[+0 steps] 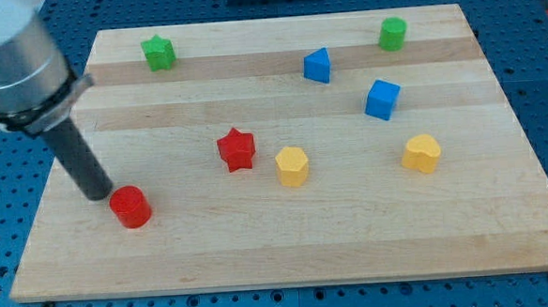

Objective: Move the red circle diagonal to the bottom left to the red star

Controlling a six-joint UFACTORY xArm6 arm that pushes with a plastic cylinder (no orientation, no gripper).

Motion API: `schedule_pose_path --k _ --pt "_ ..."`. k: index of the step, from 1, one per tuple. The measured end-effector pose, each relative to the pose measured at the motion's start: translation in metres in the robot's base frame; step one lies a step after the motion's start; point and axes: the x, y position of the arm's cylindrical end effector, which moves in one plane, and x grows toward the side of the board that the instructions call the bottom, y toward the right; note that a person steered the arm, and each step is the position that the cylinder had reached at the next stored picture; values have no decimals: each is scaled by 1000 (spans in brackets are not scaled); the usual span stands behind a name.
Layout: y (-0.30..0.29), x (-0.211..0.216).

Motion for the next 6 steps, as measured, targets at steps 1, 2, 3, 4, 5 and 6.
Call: schedule_pose_path --k 1,2,3,4,5,6 --pt "29 -15" --pt "98 -13" --pt "113 11" --pt "66 15" --pt "18 17" --pt "34 17"
